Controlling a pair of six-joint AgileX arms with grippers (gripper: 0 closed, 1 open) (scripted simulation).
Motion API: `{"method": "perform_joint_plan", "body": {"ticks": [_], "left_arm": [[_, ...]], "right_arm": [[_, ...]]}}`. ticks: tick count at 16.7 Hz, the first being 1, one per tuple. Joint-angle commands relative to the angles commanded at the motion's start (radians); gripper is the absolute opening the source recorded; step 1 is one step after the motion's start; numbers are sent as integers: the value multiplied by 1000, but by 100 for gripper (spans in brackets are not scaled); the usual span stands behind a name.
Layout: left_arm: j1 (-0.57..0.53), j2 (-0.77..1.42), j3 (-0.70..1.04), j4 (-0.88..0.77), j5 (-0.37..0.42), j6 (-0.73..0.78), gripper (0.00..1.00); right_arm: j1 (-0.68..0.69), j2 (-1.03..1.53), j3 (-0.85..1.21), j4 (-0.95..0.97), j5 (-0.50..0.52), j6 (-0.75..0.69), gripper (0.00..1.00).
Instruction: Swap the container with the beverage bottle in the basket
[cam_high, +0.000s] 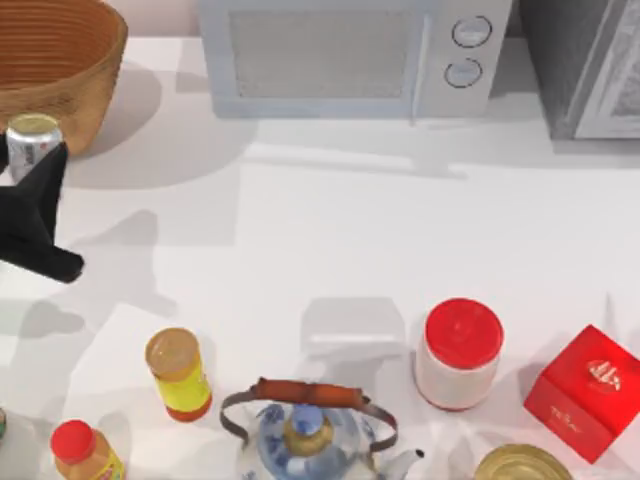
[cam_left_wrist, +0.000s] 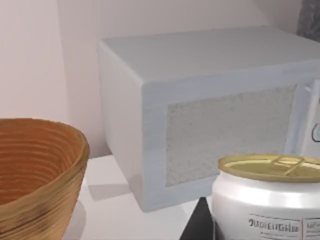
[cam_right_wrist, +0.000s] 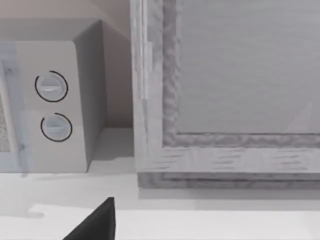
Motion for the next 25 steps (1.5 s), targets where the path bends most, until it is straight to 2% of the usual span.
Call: {"method": "perform_joint_plan", "body": {"ticks": [10, 15, 20, 25], "left_arm": [[-124, 956, 477, 547, 455, 7, 0], [-213, 1377, 669, 780, 651, 5, 0], [-308, 1664, 781, 943, 787, 2, 0], [-366, 1755, 795, 999, 834, 2, 0]], "right_arm": [[0, 0, 0, 0, 0, 0, 100], [0, 0, 0, 0, 0, 0, 100], [0, 0, 0, 0, 0, 0, 100], [0, 0, 0, 0, 0, 0, 100]]}}
